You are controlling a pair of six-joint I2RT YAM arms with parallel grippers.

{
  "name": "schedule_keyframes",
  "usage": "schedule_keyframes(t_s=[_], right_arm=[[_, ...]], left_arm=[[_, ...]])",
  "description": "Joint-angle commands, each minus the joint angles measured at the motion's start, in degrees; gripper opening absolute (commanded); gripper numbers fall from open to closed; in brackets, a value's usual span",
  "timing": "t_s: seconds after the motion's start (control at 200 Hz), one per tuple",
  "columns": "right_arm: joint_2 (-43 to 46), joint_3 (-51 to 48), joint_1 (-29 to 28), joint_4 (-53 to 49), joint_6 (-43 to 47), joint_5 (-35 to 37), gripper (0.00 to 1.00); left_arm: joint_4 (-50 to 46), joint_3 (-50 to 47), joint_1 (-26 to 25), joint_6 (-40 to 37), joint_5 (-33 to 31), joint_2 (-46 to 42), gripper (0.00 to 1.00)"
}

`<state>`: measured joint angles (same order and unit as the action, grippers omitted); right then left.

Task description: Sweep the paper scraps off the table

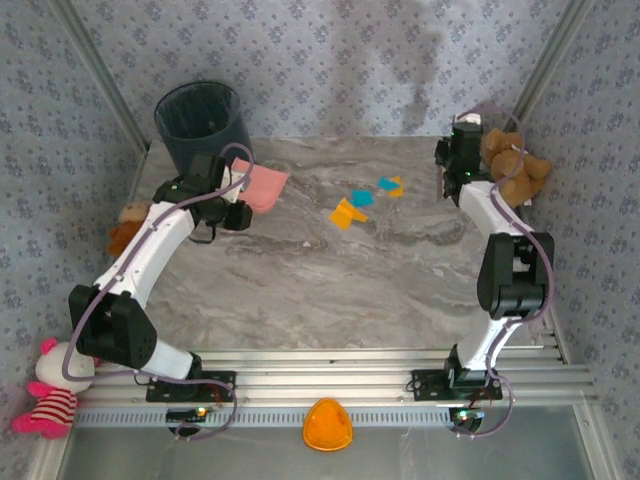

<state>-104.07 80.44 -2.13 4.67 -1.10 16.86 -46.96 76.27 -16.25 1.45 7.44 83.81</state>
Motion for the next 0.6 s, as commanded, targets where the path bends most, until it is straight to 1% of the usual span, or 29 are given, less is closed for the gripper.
schedule_keyframes(t_s=[0.0, 0.135, 0.34, 0.455, 0.595], right_arm=[[-3.8, 4.4, -2.3, 0.9, 8.5, 6.0, 0.00], [-8.5, 7.8, -4.8, 1.3, 11.8, 7.6, 0.00], [-14.0, 12.1, -8.7, 0.3, 15.1, 8.1, 0.00], [-15.9, 13.6, -10.6, -0.5, 16.6, 7.3, 0.00], [-16.9, 14.3, -12.5, -2.0, 18.0, 3.8, 0.00]], left_arm=[[-1.3, 1.4, -0.4, -1.2, -0.4, 0.1, 0.00], [-1.4, 1.5, -0.4, -1.3, -0.5, 0.1, 0.00], [-1.5, 1.4, -0.4, -1.4, -0.5, 0.2, 0.00], [-1.5, 1.4, -0.5, -1.4, -0.6, 0.3, 0.00], [-1.5, 1.5, -0.6, -1.5, -0.6, 0.4, 0.00]])
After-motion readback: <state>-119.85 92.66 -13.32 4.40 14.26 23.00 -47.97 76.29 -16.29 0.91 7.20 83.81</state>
